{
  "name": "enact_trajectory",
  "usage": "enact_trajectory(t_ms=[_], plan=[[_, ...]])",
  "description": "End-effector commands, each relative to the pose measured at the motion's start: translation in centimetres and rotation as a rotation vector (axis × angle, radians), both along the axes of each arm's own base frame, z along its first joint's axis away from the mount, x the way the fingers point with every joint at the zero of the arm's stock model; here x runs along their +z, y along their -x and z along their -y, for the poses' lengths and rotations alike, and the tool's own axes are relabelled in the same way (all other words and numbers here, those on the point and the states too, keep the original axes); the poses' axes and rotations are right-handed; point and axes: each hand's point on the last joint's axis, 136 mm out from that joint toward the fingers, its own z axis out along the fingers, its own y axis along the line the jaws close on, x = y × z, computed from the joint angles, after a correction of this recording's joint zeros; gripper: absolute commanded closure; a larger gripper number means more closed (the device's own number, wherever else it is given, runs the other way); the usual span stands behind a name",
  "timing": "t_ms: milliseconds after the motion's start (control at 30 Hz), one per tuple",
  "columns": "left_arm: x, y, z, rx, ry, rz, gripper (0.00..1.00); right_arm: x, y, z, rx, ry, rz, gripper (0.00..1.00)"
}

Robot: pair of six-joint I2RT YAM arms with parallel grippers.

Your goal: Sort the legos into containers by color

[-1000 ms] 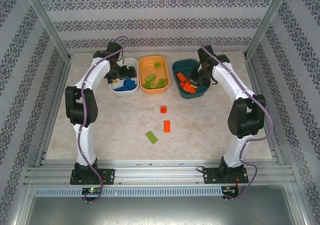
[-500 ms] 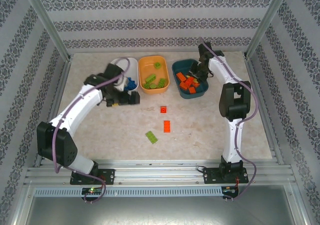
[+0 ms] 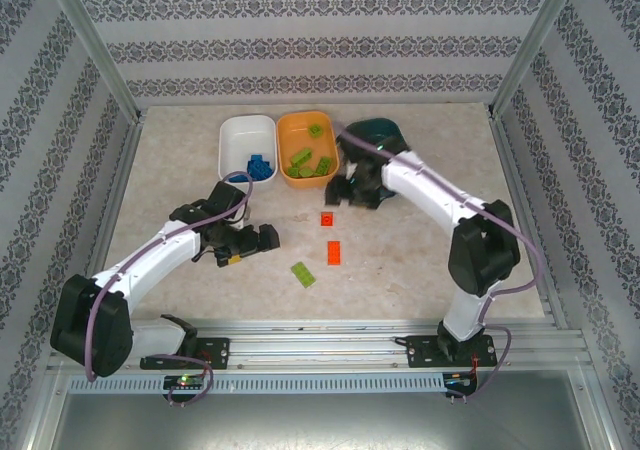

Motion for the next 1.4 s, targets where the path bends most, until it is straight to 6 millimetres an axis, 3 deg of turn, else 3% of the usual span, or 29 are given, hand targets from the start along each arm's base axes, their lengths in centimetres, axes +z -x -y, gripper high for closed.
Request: enact_trajectory(t_ms=[0, 267, 633, 1033, 1167, 1367], plan=[[1.4, -2.3, -0.1, 0.102, 0.062, 0.073, 0.0, -3.8, 3.2, 0.0, 0.021, 0.12, -0.071, 0.3], [1.7, -1.8, -0.6, 0.121, 0.085, 0.076, 0.0, -6.6, 5.7, -2.0, 0.079, 0.182, -0.11, 0.29], [1.6, 0.2, -1.7, 0.145, 0.089, 0.067, 0.0, -9.5, 6.0, -1.6, 0.071, 0.226, -0.144, 0.34], [1.7, 0.9, -2.1, 0.148, 0.091, 0.065, 0.0, -11.7, 5.9, -1.0, 0.076, 0.298, -0.17, 0.55], [1.7, 0.9, -2.1, 0.149, 0.096, 0.066, 0.0, -11.4, 5.9, -0.8, 0.069, 0.3, -0.155, 0.68], [1.7, 0.4, -1.7, 0.133, 0.107, 0.07, 0.0, -7.8, 4.9, -0.1, 0.052, 0.278, -0.087, 0.72]])
